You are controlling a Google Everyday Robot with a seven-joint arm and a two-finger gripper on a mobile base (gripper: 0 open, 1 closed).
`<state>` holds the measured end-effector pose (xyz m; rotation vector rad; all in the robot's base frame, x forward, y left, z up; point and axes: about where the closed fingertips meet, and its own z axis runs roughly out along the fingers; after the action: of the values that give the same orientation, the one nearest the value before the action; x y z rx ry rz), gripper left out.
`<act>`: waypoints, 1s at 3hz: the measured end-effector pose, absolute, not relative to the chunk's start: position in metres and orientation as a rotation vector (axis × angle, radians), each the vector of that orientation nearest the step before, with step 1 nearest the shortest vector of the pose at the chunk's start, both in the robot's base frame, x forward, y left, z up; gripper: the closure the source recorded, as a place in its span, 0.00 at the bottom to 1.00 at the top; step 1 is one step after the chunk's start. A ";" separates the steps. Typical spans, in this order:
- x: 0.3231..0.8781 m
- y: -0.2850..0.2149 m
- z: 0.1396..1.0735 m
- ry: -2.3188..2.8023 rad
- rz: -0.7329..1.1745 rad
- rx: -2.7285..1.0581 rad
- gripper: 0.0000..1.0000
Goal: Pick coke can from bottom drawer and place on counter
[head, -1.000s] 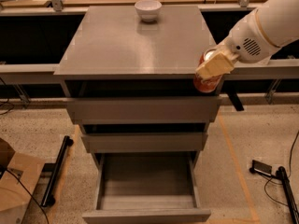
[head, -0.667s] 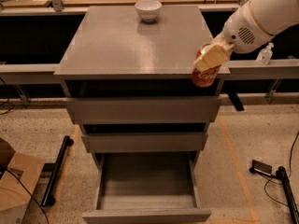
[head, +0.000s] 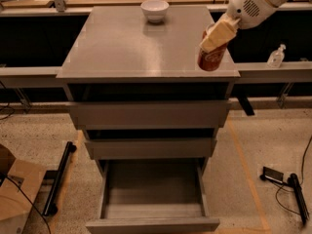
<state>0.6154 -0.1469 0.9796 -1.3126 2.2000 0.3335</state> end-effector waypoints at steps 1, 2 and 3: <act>0.649 -0.142 0.987 2.157 0.346 -1.311 1.00; 0.682 -0.138 0.988 2.118 0.373 -1.238 1.00; 0.713 -0.137 0.993 2.096 0.360 -1.103 1.00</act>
Offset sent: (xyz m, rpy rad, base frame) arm 0.1166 0.0061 0.0229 0.1771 -0.1434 -0.0797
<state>0.7126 -0.1367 0.9925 -1.1026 2.0958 0.3599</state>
